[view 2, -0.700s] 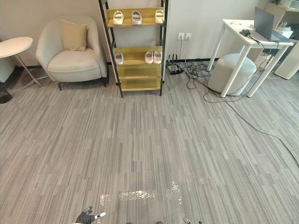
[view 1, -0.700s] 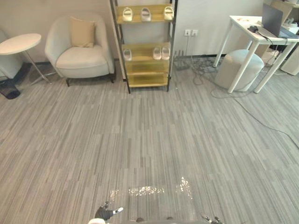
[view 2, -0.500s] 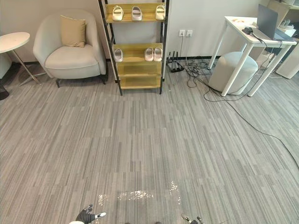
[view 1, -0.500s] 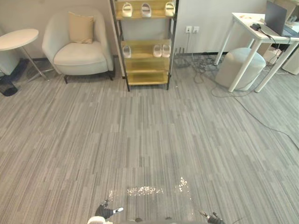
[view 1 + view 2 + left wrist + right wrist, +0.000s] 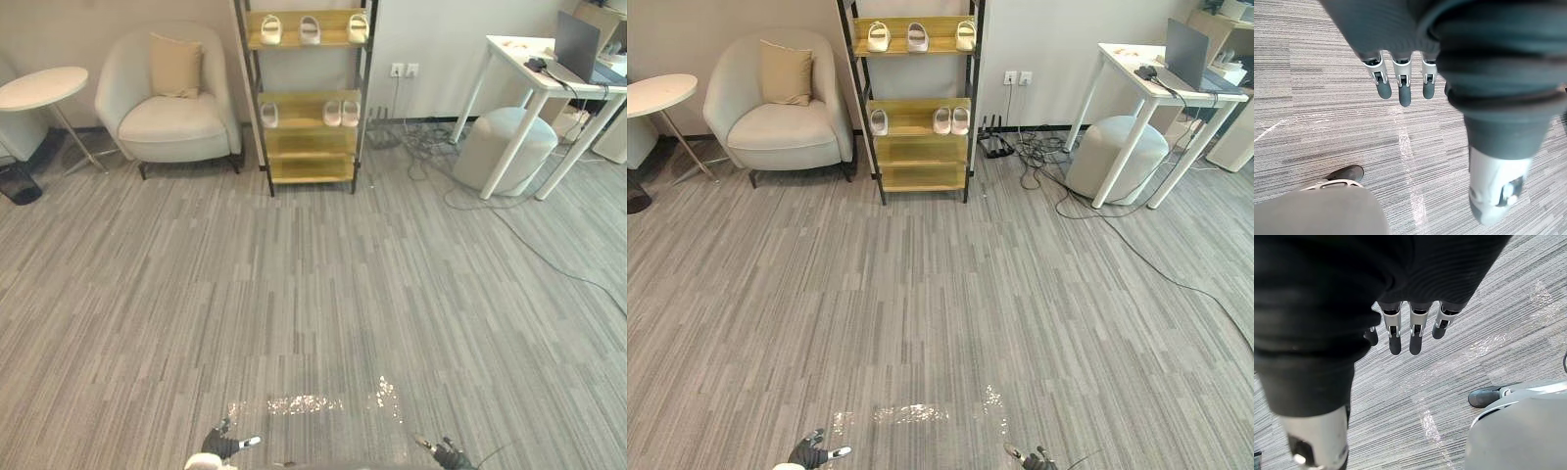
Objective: Organize the slippers on the shoe rack
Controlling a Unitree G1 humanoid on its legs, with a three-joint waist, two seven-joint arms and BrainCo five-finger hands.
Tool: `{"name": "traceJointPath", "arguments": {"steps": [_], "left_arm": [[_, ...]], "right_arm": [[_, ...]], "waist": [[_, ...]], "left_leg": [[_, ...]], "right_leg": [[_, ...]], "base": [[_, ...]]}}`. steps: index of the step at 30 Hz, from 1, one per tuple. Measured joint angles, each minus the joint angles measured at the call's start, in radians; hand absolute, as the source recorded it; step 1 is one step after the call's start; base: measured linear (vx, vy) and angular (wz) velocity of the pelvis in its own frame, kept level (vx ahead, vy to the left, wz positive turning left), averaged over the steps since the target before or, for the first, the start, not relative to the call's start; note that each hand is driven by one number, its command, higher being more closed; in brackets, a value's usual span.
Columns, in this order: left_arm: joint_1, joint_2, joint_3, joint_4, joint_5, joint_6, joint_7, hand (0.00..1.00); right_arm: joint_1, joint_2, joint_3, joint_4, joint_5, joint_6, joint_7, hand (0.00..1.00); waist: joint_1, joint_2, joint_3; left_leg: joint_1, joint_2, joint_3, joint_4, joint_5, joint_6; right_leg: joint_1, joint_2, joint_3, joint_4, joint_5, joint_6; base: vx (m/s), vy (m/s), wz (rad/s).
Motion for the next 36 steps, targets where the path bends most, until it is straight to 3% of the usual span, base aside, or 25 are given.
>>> {"name": "traceJointPath", "arguments": {"steps": [6, 9, 10, 13, 14, 15, 17, 18, 20, 21, 22, 24, 25, 27, 28, 30, 31, 33, 34, 35, 36], "left_arm": [[-0.01, 0.011, -0.008, 0.003, -0.001, 0.0, 0.004, 0.0], [-0.021, 0.016, -0.008, 0.003, -0.004, 0.0, 0.013, 0.0], [-0.022, 0.018, -0.008, 0.002, -0.005, 0.0, 0.014, 0.0], [-0.029, 0.018, -0.003, -0.001, -0.028, -0.001, 0.021, 0.0], [-0.025, 0.013, 0.01, -0.001, -0.036, -0.002, 0.024, 0.0], [-0.025, 0.01, 0.013, -0.007, -0.046, -0.004, 0.034, 0.0], [-0.025, 0.01, 0.013, -0.008, -0.06, -0.008, 0.038, 0.0], [-0.024, 0.009, 0.014, -0.008, -0.073, -0.016, 0.039, 0.0], [-0.024, 0.008, 0.014, -0.009, -0.075, -0.021, 0.04, 0.0], [-0.016, 0.001, 0.021, -0.008, -0.081, -0.022, 0.04, 0.0], [-0.011, 0.005, 0.028, -0.008, -0.081, -0.022, 0.038, 0.0], [-0.016, 0.022, 0.042, -0.007, -0.08, -0.018, 0.04, 0.0], [-0.019, 0.026, 0.041, -0.005, -0.08, -0.014, 0.039, 0.0], [-0.022, 0.037, 0.026, -0.004, -0.081, 0.002, 0.039, 0.0], [-0.028, 0.038, 0.01, -0.005, -0.081, 0.003, 0.039, 0.0], [-0.031, 0.034, -0.018, -0.009, -0.081, 0.002, 0.037, 0.0], [-0.031, 0.035, -0.025, -0.013, -0.081, 0.002, 0.037, 0.0], [-0.049, 0.026, -0.027, -0.025, -0.081, 0.001, 0.035, 0.0], [-0.062, 0.008, -0.027, -0.027, -0.081, 0.0, 0.035, 0.0], [-0.072, -0.014, -0.03, -0.027, -0.081, 0.0, 0.033, 0.0], [-0.073, -0.025, -0.03, -0.027, -0.081, -0.002, 0.032, 0.0]], "right_arm": [[-0.007, -0.001, 0.021, -0.001, -0.037, 0.001, -0.005, 0.0], [-0.008, -0.006, 0.037, -0.006, -0.037, -0.002, -0.008, 0.0], [-0.006, -0.008, 0.043, -0.006, -0.037, -0.002, -0.009, 0.0], [0.002, -0.022, 0.066, -0.005, -0.035, 0.002, -0.019, 0.0], [-0.004, -0.028, 0.069, -0.007, -0.036, 0.002, -0.021, 0.0], [-0.002, -0.031, 0.069, -0.008, -0.036, 0.003, -0.021, 0.0], [-0.001, -0.032, 0.07, -0.008, -0.036, 0.003, -0.022, 0.0], [-0.003, -0.036, 0.083, -0.013, -0.036, 0.006, -0.023, 0.0], [-0.005, -0.042, 0.104, -0.03, -0.037, 0.009, -0.026, 0.0], [-0.006, -0.053, 0.121, -0.039, -0.037, 0.012, -0.027, 0.0], [-0.007, -0.052, 0.127, -0.039, -0.038, 0.014, -0.027, 0.0], [-0.009, -0.037, 0.135, -0.051, -0.041, 0.013, -0.026, 0.0], [-0.008, -0.03, 0.135, -0.073, -0.043, 0.012, -0.025, 0.0], [-0.009, -0.025, 0.121, -0.074, -0.042, 0.013, -0.019, 0.0], [-0.008, -0.024, 0.114, -0.074, -0.042, 0.013, -0.017, 0.0], [-0.015, -0.039, 0.12, -0.076, -0.043, 0.012, -0.012, 0.0], [-0.029, -0.042, 0.127, -0.077, -0.043, 0.012, -0.011, 0.0], [-0.05, -0.047, 0.128, -0.08, -0.045, 0.004, -0.004, 0.0], [-0.054, -0.057, 0.128, -0.09, -0.045, 0.002, 0.0, 0.0], [-0.059, -0.066, 0.127, -0.093, -0.045, 0.003, 0.001, 0.0], [-0.057, -0.065, 0.127, -0.093, -0.046, 0.004, 0.0, 0.0]], "waist": [[-0.002, -0.014, 0.022], [-0.001, -0.012, 0.05], [-0.001, -0.014, 0.058], [0.004, -0.011, 0.076], [0.004, -0.005, 0.077], [0.005, -0.003, 0.078], [0.006, -0.003, 0.078], [0.007, -0.002, 0.079], [0.008, -0.001, 0.079], [0.01, 0.006, 0.076], [0.012, -0.001, 0.074], [0.013, -0.038, 0.051], [0.014, -0.042, 0.053], [0.008, -0.055, 0.058], [0.008, -0.053, 0.064], [0.004, -0.032, 0.072], [0.005, -0.029, 0.071], [-0.004, -0.02, 0.074], [-0.005, -0.006, 0.083], [-0.01, 0.012, 0.093], [-0.013, 0.01, 0.093]], "left_leg": [[-0.009, 0.006, 0.002, 0.048, -0.025, -0.011], [-0.098, 0.045, 0.02, 0.28, -0.128, -0.036], [-0.125, 0.056, 0.034, 0.364, -0.143, -0.058], [-0.252, 0.105, 0.076, 0.67, -0.127, -0.078], [-0.291, 0.116, 0.083, 0.739, -0.155, -0.052], [-0.337, 0.115, 0.092, 0.718, -0.186, -0.04], [-0.361, 0.11, 0.105, 0.633, -0.182, -0.038], [-0.379, 0.095, 0.097, 0.484, -0.147, -0.035], [-0.379, 0.093, 0.094, 0.372, -0.095, -0.044], [-0.368, 0.099, 0.088, 0.33, -0.021, -0.029], [-0.369, 0.09, 0.088, 0.349, -0.026, -0.008], [-0.373, 0.067, 0.122, 0.389, -0.105, 0.009], [-0.346, 0.061, 0.128, 0.381, -0.116, 0.022], [-0.273, 0.045, 0.133, 0.354, -0.133, 0.042], [-0.192, 0.035, 0.13, 0.311, -0.135, 0.045], [-0.077, 0.044, 0.125, 0.235, -0.134, 0.044], [-0.041, 0.054, 0.125, 0.212, -0.134, 0.044], [-0.023, 0.081, 0.124, 0.207, -0.134, 0.044], [-0.012, 0.1, 0.122, 0.204, -0.134, 0.044], [0.008, 0.121, 0.121, 0.195, -0.134, 0.044], [0.021, 0.121, 0.119, 0.194, -0.133, 0.032]], "right_leg": [[0.011, 0.0, -0.009, 0.007, -0.008, -0.005], [-0.01, 0.004, 0.005, 0.078, -0.062, -0.031], [-0.011, 0.001, 0.014, 0.099, -0.088, -0.037], [-0.008, -0.009, 0.045, 0.148, -0.125, -0.051], [-0.002, -0.017, 0.05, 0.152, -0.135, -0.057], [-0.002, -0.039, 0.062, 0.148, -0.14, -0.053], [-0.005, -0.061, 0.072, 0.141, -0.144, -0.046], [-0.002, -0.085, 0.095, 0.142, -0.157, -0.025], [-0.009, -0.097, 0.111, 0.142, -0.171, -0.003], [-0.007, -0.1, 0.132, 0.158, -0.205, 0.024], [-0.009, -0.11, 0.136, 0.175, -0.223, 0.028], [-0.089, -0.145, 0.151, 0.364, -0.252, 0.064], [-0.19, -0.149, 0.157, 0.587, -0.23, 0.088], [-0.278, -0.167, 0.145, 0.85, -0.216, 0.134], [-0.296, -0.184, 0.091, 0.95, -0.227, 0.123], [-0.315, -0.202, -0.052, 0.984, -0.258, 0.066], [-0.344, -0.199, -0.108, 0.95, -0.276, 0.035], [-0.417, -0.185, -0.173, 0.813, -0.281, 0.021], [-0.452, -0.164, -0.175, 0.716, -0.264, 0.015], [-0.478, -0.138, -0.16, 0.583, -0.204, 0.013], [-0.483, -0.121, -0.134, 0.467, -0.126, 0.013]], "base": [[0.01, -0.021, 0.04], [-0.03, -0.019, -0.11], [-0.02, -0.009, -0.16], [0.02, -0.011, -0.24], [0.1, 0.018, -0.33], [0.08, 0.019, -0.24], [0.21, 0.13, -0.2], [0.26, 0.179, -0.22], [0.24, 0.184, -0.35], [0.33, 0.255, -0.48], [0.43, 0.29, -0.45], [0.47, 0.227, -0.31], [0.45, 0.222, -0.18], [0.51, 0.204, 0.09], [0.54, 0.152, 0.17], [0.51, 0.093, 0.04], [0.56, 0.028, 0.01], [0.42, -0.056, 0.1], [0.41, -0.124, 0.12], [0.41, -0.134, 0.12], [0.41, -0.169, 0.17]]}}
